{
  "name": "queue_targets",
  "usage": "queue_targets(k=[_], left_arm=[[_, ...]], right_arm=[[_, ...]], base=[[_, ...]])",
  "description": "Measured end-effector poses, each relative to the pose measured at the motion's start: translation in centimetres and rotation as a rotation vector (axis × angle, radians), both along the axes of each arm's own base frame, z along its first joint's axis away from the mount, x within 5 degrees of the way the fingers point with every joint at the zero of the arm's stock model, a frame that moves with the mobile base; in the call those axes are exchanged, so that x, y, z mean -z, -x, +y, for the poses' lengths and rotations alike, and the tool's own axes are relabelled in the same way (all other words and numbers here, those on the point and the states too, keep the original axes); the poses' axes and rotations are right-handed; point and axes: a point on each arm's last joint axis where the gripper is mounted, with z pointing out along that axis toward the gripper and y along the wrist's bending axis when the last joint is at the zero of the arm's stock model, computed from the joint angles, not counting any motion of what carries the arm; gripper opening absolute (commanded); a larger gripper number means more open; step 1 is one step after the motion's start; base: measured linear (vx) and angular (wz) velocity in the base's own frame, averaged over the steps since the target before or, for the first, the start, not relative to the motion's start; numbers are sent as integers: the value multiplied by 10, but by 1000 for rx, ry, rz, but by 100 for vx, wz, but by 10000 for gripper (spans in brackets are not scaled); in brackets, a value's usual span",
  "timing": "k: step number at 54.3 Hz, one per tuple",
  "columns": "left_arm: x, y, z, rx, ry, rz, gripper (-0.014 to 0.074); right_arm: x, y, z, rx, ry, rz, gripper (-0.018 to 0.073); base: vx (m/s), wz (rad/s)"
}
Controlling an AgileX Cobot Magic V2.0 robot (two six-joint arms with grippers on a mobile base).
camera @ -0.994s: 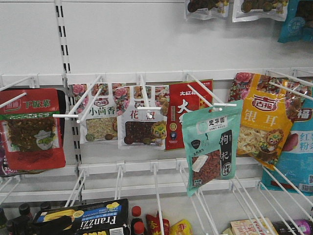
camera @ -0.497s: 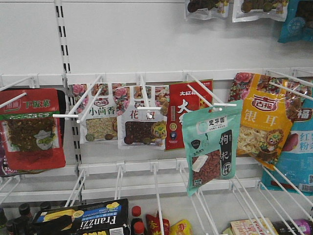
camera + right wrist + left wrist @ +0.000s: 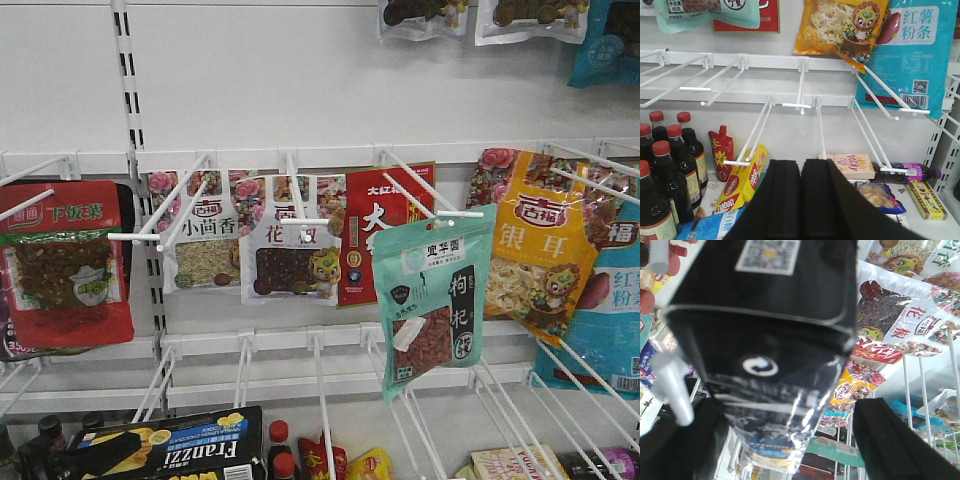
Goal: Pick snacks and fruit into basket
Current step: 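Lift the black Franzzi box up off the shelf with the left gripper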
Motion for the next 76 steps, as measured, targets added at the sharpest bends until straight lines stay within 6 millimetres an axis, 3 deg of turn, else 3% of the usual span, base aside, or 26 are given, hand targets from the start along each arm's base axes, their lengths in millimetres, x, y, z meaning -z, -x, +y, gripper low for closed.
queue_targets(k=[35,43,55,61,76], left_arm=[[3,-2,3,-44,2,29,561],[3,-2,3,-45,1,31,441],[4,-2,4,-50,-4,40,111],[4,-2,4,-52,1,36,-9],[-3,-3,3,-49,45,-23,-6]], right_arm=[[0,0,0,0,0,0,-10],[0,0,0,0,0,0,-10],[0,0,0,0,0,0,-10],[0,0,0,0,0,0,-10],[0,0,0,0,0,0,-10]], base=[[0,0],[0,0],[0,0],[0,0],[0,0]])
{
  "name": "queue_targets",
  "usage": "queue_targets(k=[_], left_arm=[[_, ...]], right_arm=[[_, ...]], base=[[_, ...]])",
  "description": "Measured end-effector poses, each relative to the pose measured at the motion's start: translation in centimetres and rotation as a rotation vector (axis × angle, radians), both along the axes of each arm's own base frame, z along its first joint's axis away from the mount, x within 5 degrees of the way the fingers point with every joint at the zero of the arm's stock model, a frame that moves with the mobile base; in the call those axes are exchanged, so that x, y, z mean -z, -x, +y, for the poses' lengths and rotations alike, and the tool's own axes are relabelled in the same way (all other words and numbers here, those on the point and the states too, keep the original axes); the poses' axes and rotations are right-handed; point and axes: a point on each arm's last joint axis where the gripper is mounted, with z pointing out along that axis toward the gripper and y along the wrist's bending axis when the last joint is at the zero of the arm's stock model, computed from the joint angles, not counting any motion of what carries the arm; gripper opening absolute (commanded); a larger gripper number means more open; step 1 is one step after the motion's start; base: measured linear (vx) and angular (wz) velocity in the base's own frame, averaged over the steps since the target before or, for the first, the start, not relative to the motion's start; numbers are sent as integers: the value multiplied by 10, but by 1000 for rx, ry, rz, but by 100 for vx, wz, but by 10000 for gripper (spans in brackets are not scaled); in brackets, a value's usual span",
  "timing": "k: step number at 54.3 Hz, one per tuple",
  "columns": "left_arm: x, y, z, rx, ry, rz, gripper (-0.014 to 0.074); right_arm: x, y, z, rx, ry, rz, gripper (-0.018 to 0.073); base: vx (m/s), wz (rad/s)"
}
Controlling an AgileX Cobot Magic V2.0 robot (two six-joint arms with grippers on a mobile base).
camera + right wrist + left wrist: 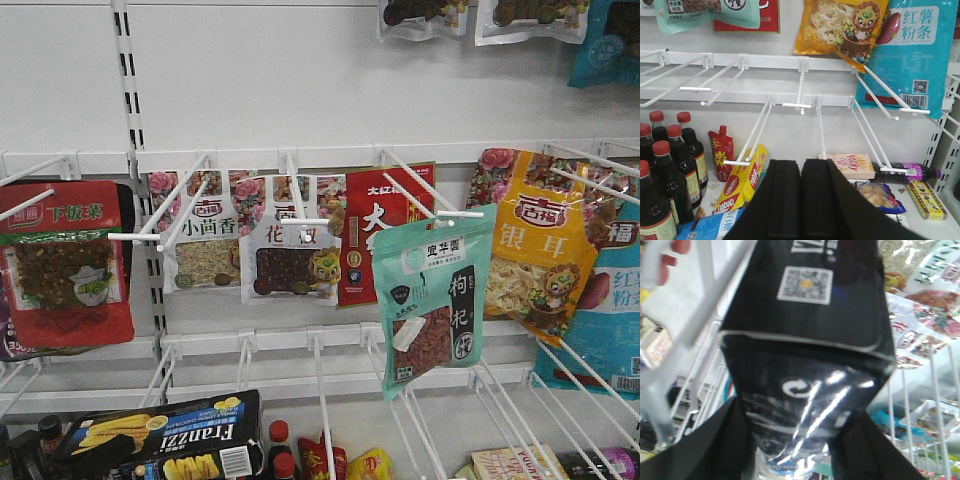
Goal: Pick snacks and fruit into basket
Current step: 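Lift the black Franzzi box up off the shelf with the left gripper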
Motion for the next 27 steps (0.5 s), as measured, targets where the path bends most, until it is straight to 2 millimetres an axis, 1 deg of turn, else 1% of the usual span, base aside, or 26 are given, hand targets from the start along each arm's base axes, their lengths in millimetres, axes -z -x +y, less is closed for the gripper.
queue_targets(k=[27], left_arm=[[-1,0,-1,12,0,-7,1]], right_arm=[[0,0,0,0,0,0,-10]], base=[[0,0]])
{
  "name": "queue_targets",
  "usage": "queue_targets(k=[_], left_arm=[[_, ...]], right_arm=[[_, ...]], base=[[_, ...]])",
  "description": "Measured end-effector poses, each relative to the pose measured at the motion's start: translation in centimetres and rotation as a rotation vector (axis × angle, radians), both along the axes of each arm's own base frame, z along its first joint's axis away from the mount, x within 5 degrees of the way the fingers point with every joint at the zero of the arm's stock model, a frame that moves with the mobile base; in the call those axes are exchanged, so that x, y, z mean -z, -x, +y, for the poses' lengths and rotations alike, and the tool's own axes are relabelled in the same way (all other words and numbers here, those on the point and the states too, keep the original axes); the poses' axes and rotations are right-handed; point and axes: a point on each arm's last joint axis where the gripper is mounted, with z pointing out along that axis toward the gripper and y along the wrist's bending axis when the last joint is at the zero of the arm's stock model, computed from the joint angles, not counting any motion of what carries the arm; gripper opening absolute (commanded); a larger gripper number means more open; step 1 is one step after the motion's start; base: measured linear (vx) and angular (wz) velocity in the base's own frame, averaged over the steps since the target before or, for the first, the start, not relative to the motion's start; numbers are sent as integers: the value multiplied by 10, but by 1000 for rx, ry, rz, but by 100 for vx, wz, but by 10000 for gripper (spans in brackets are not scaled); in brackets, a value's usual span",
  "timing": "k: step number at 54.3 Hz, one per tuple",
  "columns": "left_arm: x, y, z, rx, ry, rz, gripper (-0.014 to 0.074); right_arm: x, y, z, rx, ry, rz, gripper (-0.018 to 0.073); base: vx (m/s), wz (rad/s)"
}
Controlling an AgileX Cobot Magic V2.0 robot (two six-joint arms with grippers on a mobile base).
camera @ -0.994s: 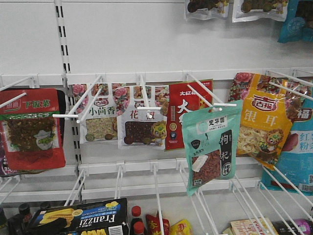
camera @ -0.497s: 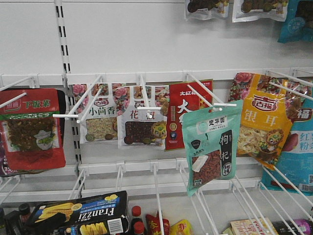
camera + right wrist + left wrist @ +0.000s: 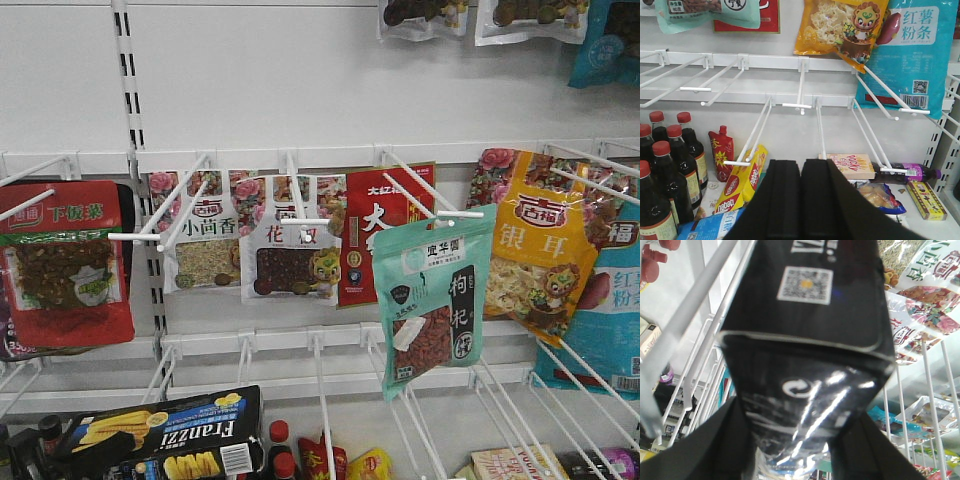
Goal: Pick snacks and fruit into basket
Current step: 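Lift the black Franzzi box up off the shelf with the left gripper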
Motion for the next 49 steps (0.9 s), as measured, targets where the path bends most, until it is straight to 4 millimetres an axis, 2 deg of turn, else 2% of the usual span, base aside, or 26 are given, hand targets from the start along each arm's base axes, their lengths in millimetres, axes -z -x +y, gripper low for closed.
queue_targets(k=[49], left_arm=[[0,2,-4,57,-79,-44,1]], right_arm=[[0,0,0,0,0,0,-10]], base=[[0,0]])
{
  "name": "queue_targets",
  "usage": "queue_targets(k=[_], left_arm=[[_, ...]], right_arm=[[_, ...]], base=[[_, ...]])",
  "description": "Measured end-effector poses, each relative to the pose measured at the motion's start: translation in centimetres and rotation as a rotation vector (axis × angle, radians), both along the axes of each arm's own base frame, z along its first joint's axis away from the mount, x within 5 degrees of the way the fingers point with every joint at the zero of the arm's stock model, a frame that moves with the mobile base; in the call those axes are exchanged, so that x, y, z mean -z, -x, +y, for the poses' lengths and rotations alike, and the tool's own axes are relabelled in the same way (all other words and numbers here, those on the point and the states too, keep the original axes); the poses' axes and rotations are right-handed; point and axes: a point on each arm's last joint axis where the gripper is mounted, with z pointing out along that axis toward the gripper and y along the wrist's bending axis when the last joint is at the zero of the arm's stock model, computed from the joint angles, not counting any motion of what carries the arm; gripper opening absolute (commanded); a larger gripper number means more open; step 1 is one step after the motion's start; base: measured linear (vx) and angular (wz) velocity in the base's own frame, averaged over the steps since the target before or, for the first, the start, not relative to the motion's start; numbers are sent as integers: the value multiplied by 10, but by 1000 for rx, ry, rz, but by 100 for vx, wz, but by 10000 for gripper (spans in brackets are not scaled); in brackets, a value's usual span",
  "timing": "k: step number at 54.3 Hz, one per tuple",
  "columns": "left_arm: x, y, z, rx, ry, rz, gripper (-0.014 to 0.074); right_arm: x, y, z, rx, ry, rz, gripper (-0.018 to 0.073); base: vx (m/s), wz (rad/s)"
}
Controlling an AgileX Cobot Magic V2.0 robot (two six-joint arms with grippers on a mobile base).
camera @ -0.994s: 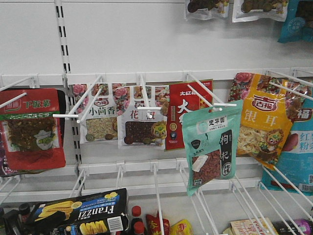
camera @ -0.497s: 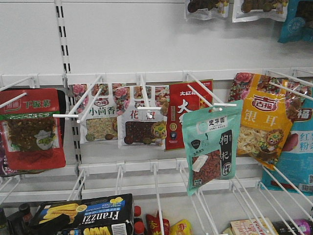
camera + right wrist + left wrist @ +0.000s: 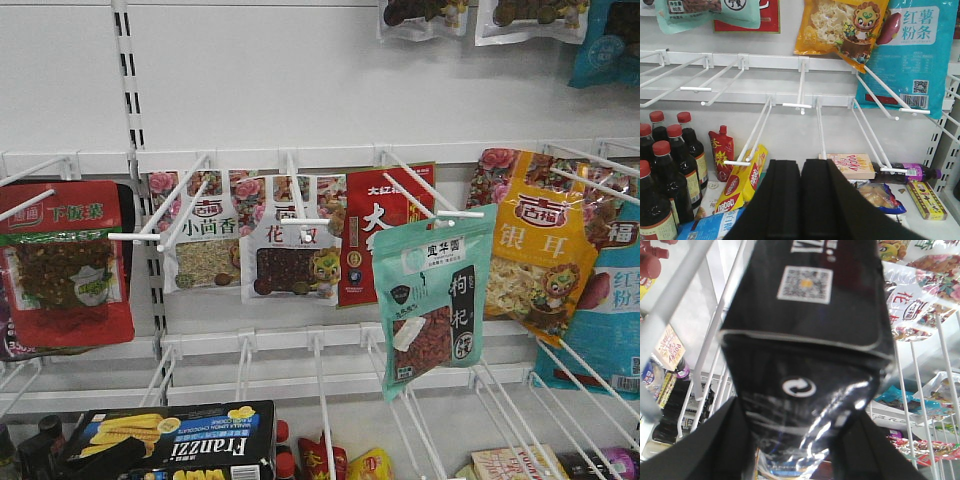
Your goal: Pick snacks and fruit into basket
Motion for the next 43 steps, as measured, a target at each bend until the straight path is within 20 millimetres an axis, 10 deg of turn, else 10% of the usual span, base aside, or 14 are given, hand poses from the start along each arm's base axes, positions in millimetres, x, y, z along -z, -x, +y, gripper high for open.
queue_targets(k=[43], left_arm=[[1,2,-3,45,-86,-52,1]], right_arm=[[0,0,0,0,0,0,-10]], base=[[0,0]])
